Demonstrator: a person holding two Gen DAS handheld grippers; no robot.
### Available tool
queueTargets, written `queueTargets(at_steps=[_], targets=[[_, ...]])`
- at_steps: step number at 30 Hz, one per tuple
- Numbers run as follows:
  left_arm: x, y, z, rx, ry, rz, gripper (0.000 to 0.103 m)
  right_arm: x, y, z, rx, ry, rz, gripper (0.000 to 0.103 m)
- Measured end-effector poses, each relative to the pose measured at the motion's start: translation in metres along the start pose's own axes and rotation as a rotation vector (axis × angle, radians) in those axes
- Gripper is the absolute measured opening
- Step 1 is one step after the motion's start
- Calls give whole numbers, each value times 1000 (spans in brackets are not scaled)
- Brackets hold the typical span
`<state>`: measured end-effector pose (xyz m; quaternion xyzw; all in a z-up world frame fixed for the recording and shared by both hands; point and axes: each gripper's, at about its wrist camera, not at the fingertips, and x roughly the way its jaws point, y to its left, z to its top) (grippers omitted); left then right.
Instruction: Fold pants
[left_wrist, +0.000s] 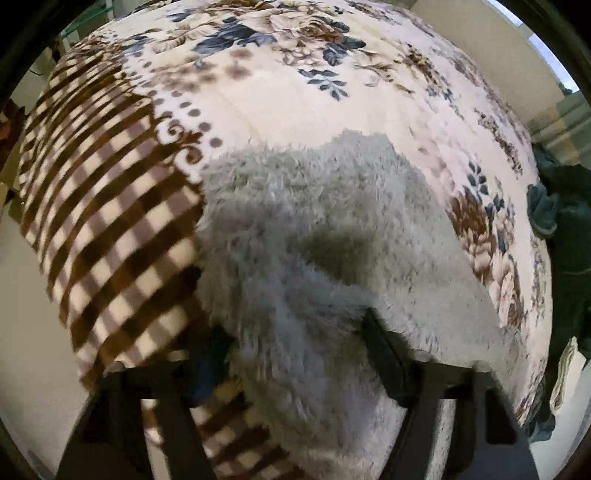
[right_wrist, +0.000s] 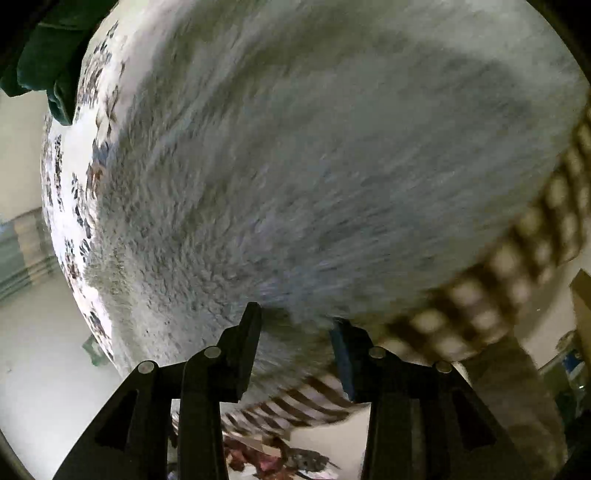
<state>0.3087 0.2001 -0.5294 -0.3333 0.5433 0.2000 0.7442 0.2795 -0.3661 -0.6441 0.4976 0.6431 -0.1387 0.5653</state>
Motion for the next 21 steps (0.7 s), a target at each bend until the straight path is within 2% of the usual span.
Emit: queueTargets(at_steps=[1,2,5,7,9,12,14,16,18,19,20,21], targets=[[-1,0,2,1,1,-22,10,4,5,-3,-2,-22,-9,11],[-5,1,4,-3,-9,-35,10,5,8,-7,0,-42,-19,8],[-25,6,8,-37,-46,-104,7,-7,20,-21,-2,-102,-14,7],[-42,13,14,-70,-67,-145,6,-27,30,-30,-25,-129,18,7],[-51,16,20,-84,-78,-154,6,-48,40,-39,-56,-147,48,7],[-52,24,29,-86,-80,-134,6,-70,51,-45,-119,-164,57,7],[-45,31,30,-87,-66,-111,6,-70,52,-47,-159,-151,25,7],[-36,36,29,-100,-48,-89,7,-47,41,-43,-170,-90,-42,8],[-27,39,27,-122,8,-59,10,-17,28,-34,-160,20,-93,13],[-26,38,23,-134,26,-44,14,-9,21,-31,-144,45,-102,17],[-28,34,21,-127,35,-15,19,-3,13,-27,-114,77,-92,24],[-31,27,16,-99,37,26,32,-3,5,-22,-85,91,-73,32]])
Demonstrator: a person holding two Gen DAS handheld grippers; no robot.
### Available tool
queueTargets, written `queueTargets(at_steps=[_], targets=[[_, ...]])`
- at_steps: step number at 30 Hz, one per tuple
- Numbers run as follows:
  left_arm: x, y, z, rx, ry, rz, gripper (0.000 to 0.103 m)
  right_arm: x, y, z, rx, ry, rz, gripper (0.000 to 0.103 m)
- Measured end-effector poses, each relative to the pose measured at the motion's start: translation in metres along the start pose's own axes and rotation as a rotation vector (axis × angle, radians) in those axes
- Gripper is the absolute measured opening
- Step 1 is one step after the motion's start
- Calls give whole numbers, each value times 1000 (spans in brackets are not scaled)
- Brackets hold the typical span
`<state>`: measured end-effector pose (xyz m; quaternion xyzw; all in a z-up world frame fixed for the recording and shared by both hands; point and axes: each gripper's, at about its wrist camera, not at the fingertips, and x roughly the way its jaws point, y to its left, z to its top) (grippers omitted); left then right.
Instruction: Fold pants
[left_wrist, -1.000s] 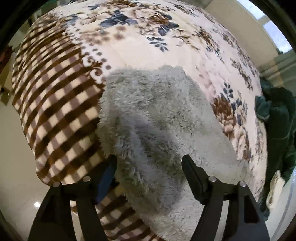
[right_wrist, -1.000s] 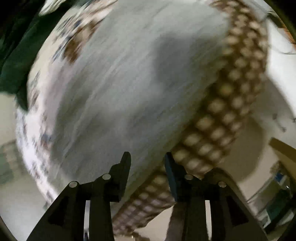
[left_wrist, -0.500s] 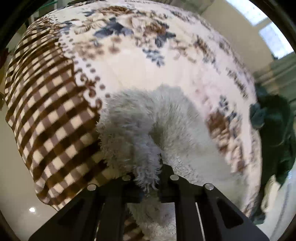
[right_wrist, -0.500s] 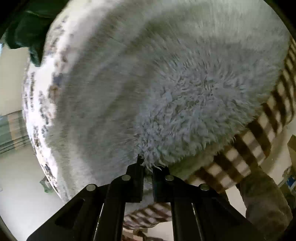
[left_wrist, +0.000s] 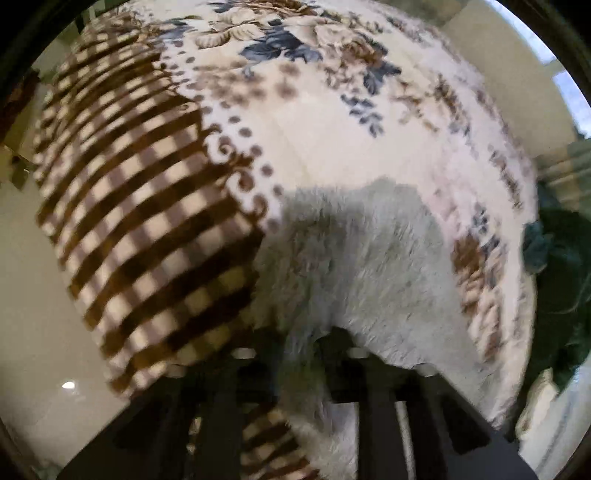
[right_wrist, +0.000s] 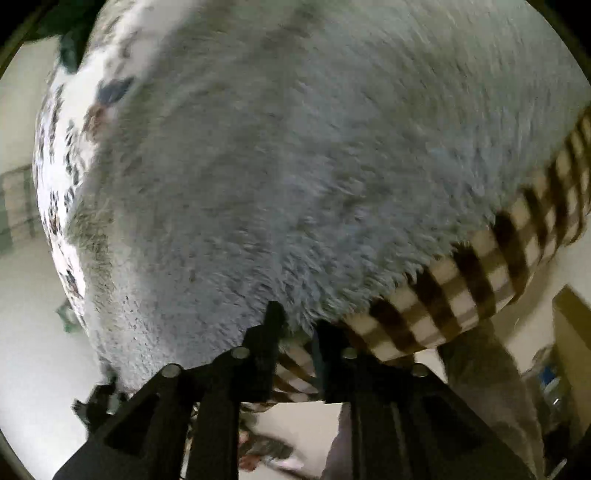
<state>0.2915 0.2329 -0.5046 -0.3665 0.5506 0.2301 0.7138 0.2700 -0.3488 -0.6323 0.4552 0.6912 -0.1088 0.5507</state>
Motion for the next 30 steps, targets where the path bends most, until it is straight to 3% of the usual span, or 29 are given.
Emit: queueTargets(at_steps=[1,3,7,11,15,16,17,18,20,23,27,28,29,30], targets=[[-4,-6,-5,31,-5,25,53,-3,-5,2,15,-7,9,49],[-14,-27,-21,114,-16,59,79,-30,-25,7,53,-71,60,53],[-31,-79,-60,284,-27,106,81,-99,-74,22,115,-245,42,53],[-26,-144,-114,462,9,86,81,-175,-133,58,222,-469,-45,53],[1,-213,-183,642,89,34,81,-212,-183,108,294,-574,-74,53],[9,-231,-203,687,114,16,81,-214,-192,121,288,-573,-69,47],[17,-246,-223,731,129,8,81,-214,-200,138,285,-558,-66,25],[23,-258,-238,767,136,5,81,-215,-206,147,283,-557,-56,14],[35,-280,-267,837,149,7,81,-221,-202,155,262,-604,-38,8],[55,-300,-302,917,178,30,81,-228,-198,157,194,-669,-69,8],[81,-309,-325,985,184,86,81,-216,-210,170,186,-551,-28,10],[87,-310,-328,993,185,102,81,-214,-212,167,188,-543,-15,17],[90,-310,-329,995,185,114,81,-213,-217,167,198,-529,2,35],[93,-310,-329,998,177,123,81,-214,-222,165,207,-527,17,45]])
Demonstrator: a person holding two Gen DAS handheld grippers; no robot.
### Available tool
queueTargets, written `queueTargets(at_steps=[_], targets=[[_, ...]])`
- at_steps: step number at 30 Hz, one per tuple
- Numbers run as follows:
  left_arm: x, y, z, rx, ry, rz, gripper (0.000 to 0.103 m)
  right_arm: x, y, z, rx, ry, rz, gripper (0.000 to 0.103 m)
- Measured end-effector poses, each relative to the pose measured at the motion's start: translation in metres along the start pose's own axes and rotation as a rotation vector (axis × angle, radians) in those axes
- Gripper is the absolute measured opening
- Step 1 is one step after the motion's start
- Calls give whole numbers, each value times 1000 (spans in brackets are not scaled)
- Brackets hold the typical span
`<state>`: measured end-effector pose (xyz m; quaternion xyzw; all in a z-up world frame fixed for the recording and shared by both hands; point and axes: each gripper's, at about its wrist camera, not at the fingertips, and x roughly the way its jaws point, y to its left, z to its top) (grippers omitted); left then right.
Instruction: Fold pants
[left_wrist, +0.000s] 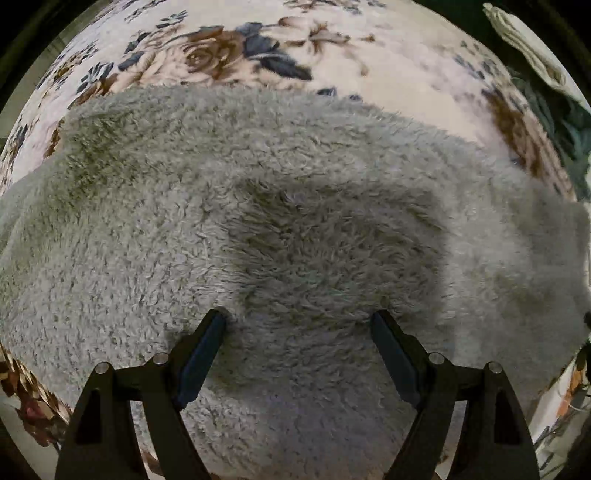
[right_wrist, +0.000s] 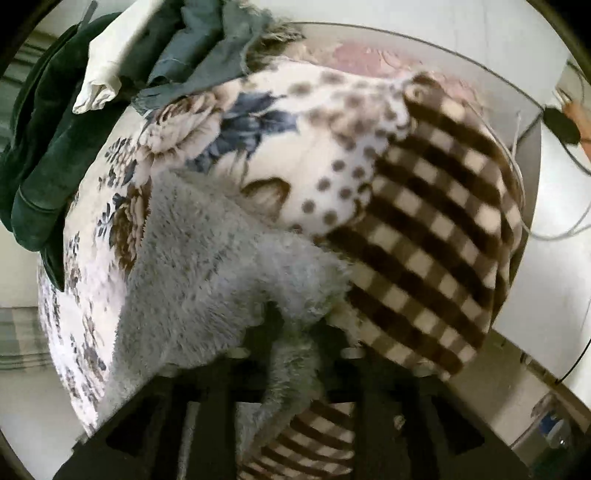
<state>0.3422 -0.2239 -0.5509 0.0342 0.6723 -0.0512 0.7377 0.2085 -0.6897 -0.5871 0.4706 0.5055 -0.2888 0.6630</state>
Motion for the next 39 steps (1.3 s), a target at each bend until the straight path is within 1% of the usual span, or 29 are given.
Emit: queueTargets(at_steps=[1,2,4,6,8,10,11,13,16,19,21,22,23,24,26,27,28,29,30,31,33,35,37,39], targets=[[2,0,1,2,-1,6,81,-3,-6,-2,14,-5,35,60],[5,0,2,-1,6,6,81,-4,-12,-4,28,-10,71,65],[9,-1,5,-12,14,5,83,-5,-19,-7,43,-6,102,67],[14,-3,9,-14,22,8,86,-1,-24,-12,50,12,129,67],[20,-7,14,-12,33,10,91,11,-27,-17,54,45,142,67],[30,-14,21,-6,55,10,100,24,-27,-19,61,73,186,67],[35,-16,24,-8,71,2,103,29,-27,-19,66,79,197,67],[44,-17,30,-12,93,-1,103,37,-27,-19,73,80,201,67],[53,-19,41,-32,112,-5,103,54,-29,-15,105,60,240,67],[56,-25,45,-43,101,18,103,61,-34,-11,147,32,304,67],[59,-30,46,-49,86,26,103,62,-35,-9,166,1,374,65],[60,-34,46,-53,79,29,103,61,-35,-9,170,-5,395,63],[61,-40,38,-56,72,30,103,63,-32,-7,167,-8,427,63],[60,-41,30,-60,62,31,103,65,-30,-6,158,-4,427,63],[58,-40,21,-62,43,35,103,80,-23,-3,121,40,424,65],[56,-39,19,-63,38,35,103,88,-22,-2,126,54,420,65],[56,-41,18,-62,36,32,103,93,-22,-1,136,53,427,61],[54,-40,15,-58,40,29,103,93,-20,-1,139,36,415,36],[51,-36,10,-57,47,19,103,91,-17,0,140,25,408,26],[47,-29,2,-66,52,2,103,89,-17,0,148,21,411,26],[34,-19,2,-96,50,-38,103,73,-16,0,193,-22,426,24],[22,-11,0,-136,43,-70,103,53,-10,-1,199,-50,441,24],[5,0,-3,-168,24,-65,103,39,3,-2,155,-69,446,24],[-11,11,-5,-187,-5,-58,103,22,27,-4,89,-88,450,24]])
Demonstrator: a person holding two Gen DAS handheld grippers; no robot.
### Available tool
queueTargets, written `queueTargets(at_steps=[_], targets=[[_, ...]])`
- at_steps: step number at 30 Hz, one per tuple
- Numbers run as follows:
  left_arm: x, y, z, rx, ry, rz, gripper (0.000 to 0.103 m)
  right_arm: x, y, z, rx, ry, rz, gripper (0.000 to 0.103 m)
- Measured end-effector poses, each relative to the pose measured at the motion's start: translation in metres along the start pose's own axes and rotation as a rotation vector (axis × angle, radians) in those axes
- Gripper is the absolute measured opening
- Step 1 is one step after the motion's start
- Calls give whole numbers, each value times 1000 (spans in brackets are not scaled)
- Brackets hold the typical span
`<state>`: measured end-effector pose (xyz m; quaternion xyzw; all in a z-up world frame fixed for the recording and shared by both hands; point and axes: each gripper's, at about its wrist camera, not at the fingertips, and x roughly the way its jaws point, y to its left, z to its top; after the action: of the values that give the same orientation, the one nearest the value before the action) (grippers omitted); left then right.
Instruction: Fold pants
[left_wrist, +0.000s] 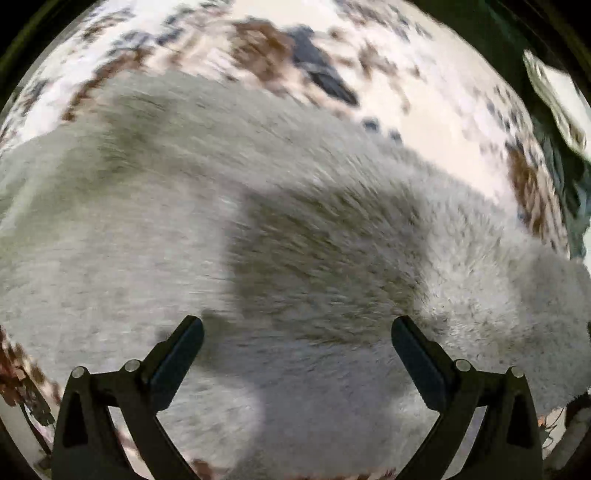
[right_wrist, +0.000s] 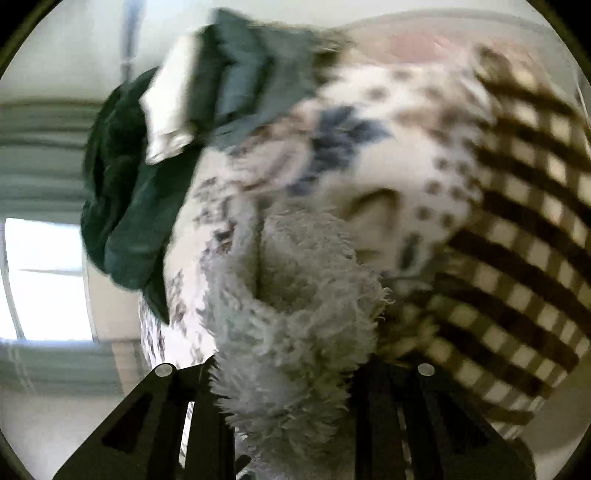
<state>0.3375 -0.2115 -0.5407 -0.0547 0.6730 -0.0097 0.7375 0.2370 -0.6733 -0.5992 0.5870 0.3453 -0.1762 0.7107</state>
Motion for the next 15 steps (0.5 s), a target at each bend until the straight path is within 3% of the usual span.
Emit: queueTargets(at_steps=[7,10,15], targets=[[-49,70,-6,-134,-62,-28,103,-10,127,-48,-332,1,-6,24],[-65,109,3,-209,-67,-42,103,5,175,-97,-451,44,-5,24],[-83,193,-5,-321,-70,3,103,70,229,-227,-659,200,-17,24]])
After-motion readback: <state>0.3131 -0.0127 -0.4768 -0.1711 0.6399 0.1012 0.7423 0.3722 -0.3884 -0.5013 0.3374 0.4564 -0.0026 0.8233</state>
